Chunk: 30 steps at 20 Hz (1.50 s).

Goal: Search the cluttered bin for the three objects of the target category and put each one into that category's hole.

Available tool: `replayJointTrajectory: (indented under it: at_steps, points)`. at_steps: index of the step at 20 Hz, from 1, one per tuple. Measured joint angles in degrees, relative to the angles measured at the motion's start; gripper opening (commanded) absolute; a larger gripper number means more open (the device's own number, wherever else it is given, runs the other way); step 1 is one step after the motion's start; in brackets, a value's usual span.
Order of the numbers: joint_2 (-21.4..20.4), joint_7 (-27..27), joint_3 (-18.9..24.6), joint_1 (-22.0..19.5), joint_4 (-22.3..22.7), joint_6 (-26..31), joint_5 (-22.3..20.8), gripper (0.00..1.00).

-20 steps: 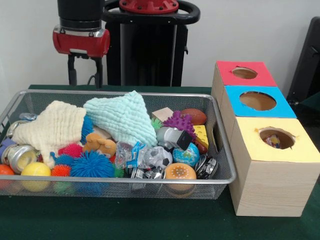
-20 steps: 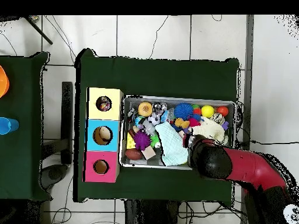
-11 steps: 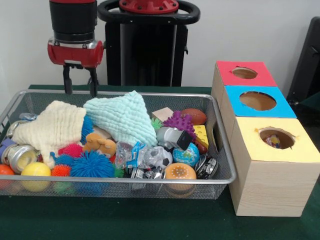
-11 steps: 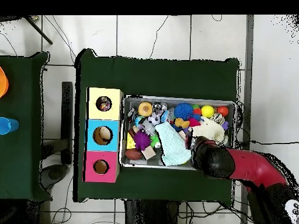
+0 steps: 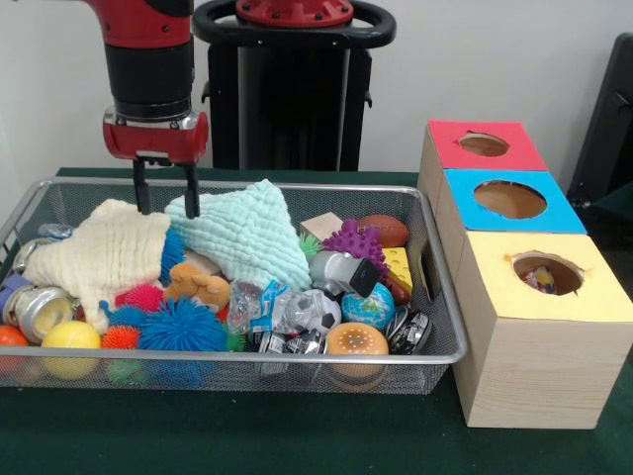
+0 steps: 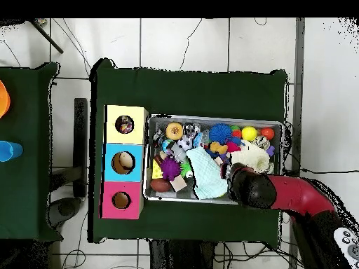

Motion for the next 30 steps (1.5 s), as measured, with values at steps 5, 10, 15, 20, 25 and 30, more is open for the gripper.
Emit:
replayJointTrajectory:
  at_steps: [5,10,15,20,25,30]
  points:
    - [2.11,0.00,0.01,0.00,-0.99,0.00,-0.74,1.00]
    - [4.05,0.00,0.01,0.00,-1.18,-0.01,-1.95,1.00]
    - [4.82,0.00,0.01,0.00,-1.19,-0.01,-2.55,1.00]
    - [5.10,0.00,0.02,0.00,-1.27,-0.01,-2.57,1.00]
    - [5.13,0.00,0.12,-0.09,-1.31,-0.01,-2.57,1.00]
    - [5.14,0.00,0.12,-0.09,-1.39,-0.01,-2.58,1.00]
